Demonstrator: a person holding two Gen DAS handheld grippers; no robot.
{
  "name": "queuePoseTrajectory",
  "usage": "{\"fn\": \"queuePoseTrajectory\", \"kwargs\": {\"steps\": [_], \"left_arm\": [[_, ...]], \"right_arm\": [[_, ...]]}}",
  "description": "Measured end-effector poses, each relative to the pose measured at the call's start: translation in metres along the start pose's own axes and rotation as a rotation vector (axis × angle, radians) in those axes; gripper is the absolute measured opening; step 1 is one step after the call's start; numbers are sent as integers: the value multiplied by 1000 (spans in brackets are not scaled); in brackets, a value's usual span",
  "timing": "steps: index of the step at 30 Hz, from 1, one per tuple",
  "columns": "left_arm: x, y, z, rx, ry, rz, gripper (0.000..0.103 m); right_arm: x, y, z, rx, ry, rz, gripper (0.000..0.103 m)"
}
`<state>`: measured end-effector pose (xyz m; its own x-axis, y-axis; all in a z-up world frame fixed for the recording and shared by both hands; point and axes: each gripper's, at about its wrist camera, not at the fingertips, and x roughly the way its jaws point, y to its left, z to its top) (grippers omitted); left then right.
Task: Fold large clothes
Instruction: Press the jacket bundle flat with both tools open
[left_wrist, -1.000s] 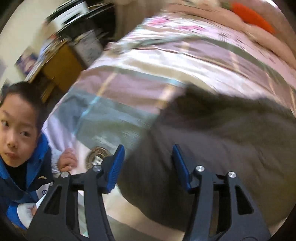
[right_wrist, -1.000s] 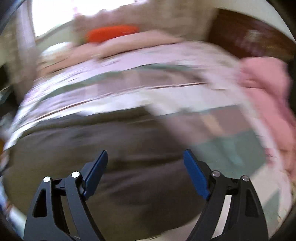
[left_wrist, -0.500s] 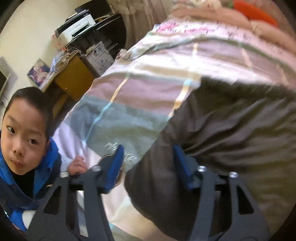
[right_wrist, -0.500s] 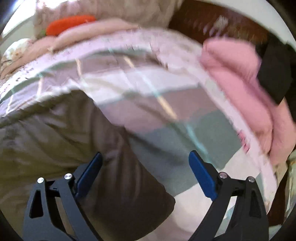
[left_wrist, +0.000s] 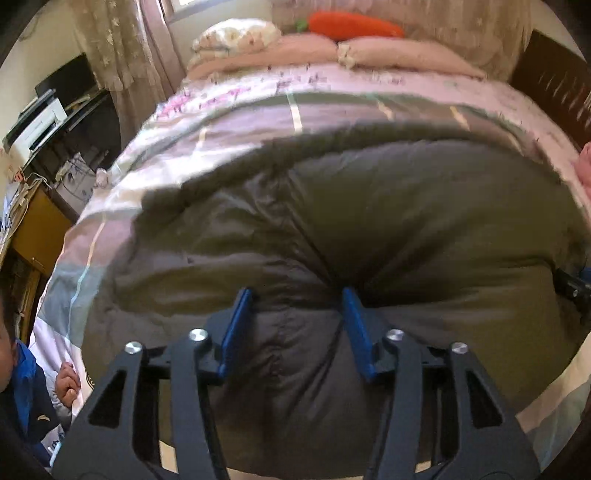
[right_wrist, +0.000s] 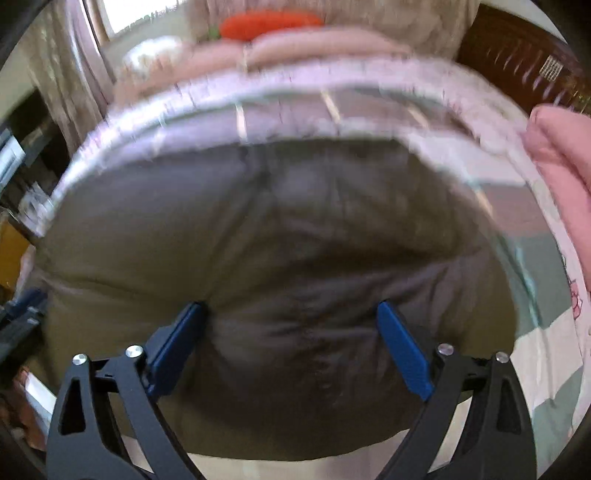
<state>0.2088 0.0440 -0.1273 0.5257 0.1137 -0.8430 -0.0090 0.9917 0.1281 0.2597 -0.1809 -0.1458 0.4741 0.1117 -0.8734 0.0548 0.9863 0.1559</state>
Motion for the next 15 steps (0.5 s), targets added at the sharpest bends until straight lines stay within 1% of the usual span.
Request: {"fn": "queuePoseTrajectory", "kwargs": {"steps": [1, 3, 5, 7, 9, 11, 12, 13, 15], "left_arm": [[7, 4, -2, -17, 23, -14, 62], [18, 11, -4, -42, 49, -36, 66], [24, 13, -6, -54, 65, -49, 68], [29, 10, -6, -56, 69, -40, 69], [35, 1, -6, -28, 67, -9, 69], [36, 0, -6, -34, 71, 0, 70], [37, 2, -6, -55, 73, 1, 74], [36, 4, -4, -71, 71, 3, 78], [33, 8, -2, -93, 64, 2, 80]], "right_arm": [[9, -5, 0, 3, 11, 10, 102], [17, -5, 0, -24, 20, 11, 102], [22, -3, 1, -29, 28, 6, 102], [29, 1, 1, -40, 25, -15, 102], [34, 6, 1, -43, 28, -37, 102], [32, 6, -5, -25, 28, -53, 102], [27, 6, -7, -12, 18, -59, 102], [19, 7, -11, 3, -4, -66, 102], [1, 11, -23, -5, -41, -60, 102]]}}
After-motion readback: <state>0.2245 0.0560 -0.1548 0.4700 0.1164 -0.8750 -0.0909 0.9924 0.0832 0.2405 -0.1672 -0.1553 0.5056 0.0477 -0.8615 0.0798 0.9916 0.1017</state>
